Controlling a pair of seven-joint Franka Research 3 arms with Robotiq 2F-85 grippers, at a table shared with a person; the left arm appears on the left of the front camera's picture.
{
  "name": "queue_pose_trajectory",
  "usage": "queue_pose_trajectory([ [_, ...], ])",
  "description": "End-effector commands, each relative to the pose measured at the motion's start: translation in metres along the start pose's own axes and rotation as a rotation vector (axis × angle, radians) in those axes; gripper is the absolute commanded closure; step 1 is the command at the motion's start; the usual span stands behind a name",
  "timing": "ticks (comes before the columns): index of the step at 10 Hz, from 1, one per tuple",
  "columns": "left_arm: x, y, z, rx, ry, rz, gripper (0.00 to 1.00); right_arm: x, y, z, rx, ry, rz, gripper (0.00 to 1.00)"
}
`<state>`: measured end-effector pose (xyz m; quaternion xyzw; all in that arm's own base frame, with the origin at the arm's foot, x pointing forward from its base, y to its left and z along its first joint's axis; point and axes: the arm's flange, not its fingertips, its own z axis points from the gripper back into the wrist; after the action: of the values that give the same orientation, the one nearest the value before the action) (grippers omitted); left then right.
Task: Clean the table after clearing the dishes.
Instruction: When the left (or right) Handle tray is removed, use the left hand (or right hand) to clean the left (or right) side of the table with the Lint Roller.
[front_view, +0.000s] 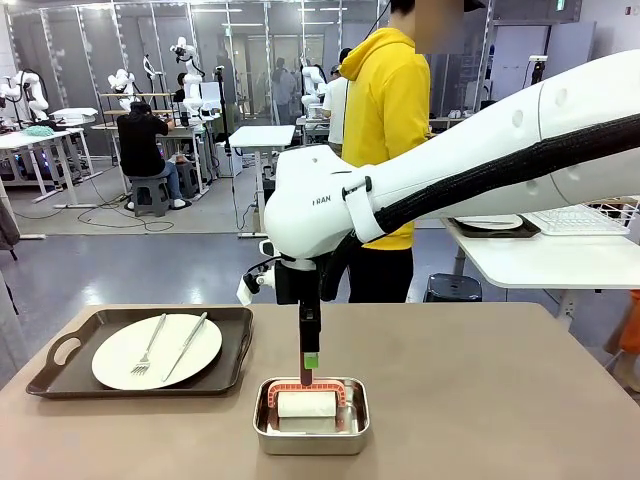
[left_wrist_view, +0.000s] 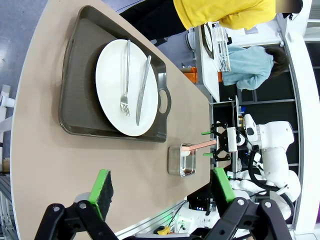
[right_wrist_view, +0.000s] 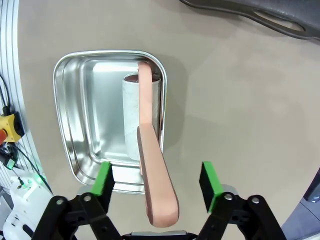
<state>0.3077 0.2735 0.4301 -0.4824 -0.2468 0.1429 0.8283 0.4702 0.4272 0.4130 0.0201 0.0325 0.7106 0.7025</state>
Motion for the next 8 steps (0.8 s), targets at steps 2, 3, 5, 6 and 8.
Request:
queue_pose_trajectory([
  [2,-0.0014,-0.0019,0.0030,-0.013,0.001,-0.004,0.00,-0.0073,0.0103,-0.0040,-0.013,-0.022,0.013,0.38],
  [3,-0.0014,-0.0019,0.0030,-0.013,0.001,-0.004,0.00,-0.0068,0.0099,-0.0041,-0.014,-0.028,0.012,0.56],
  [5,-0.0014,-0.0019,0.0030,-0.013,0.001,-0.004,0.00,0.0013,0.0094,-0.0029,-0.016,-0.024,0.024,0.75],
  [6,-0.0014,-0.0019,0.0030,-0.013,0.001,-0.004,0.00,0.0027,0.0093,-0.0025,-0.017,-0.024,0.024,0.77],
  [8,-0.0014,-0.0019,0.0030,-0.013,0.001,-0.004,0.00,0.0015,0.0102,-0.0037,-0.014,-0.024,0.014,0.96],
])
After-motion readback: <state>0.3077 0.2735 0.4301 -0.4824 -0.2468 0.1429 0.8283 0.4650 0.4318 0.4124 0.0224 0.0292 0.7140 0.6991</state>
